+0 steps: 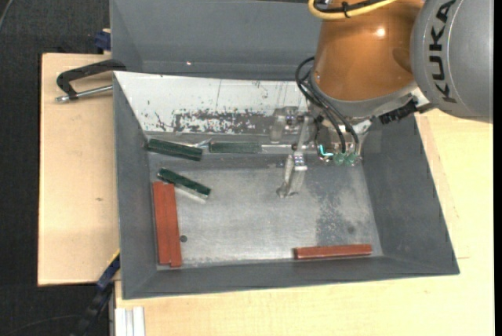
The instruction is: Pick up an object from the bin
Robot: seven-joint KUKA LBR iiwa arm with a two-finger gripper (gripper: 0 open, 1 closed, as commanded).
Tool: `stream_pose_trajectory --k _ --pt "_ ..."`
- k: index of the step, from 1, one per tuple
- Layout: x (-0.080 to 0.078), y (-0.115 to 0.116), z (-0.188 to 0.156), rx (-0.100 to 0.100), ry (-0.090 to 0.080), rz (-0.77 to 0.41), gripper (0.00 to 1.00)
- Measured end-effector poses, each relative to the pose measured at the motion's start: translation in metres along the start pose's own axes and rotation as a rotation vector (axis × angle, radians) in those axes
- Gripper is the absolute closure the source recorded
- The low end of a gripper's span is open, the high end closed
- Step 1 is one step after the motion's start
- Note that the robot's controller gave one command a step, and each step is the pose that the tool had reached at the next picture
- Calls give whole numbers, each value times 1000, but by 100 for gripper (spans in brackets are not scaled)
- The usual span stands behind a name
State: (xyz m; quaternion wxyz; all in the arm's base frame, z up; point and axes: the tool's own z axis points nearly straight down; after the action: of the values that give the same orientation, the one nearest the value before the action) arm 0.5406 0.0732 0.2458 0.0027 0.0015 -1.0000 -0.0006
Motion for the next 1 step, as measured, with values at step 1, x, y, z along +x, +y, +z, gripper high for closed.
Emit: stream_pose_trajectory --k 1 --pt "-46 69 74 -3 -5 170 0"
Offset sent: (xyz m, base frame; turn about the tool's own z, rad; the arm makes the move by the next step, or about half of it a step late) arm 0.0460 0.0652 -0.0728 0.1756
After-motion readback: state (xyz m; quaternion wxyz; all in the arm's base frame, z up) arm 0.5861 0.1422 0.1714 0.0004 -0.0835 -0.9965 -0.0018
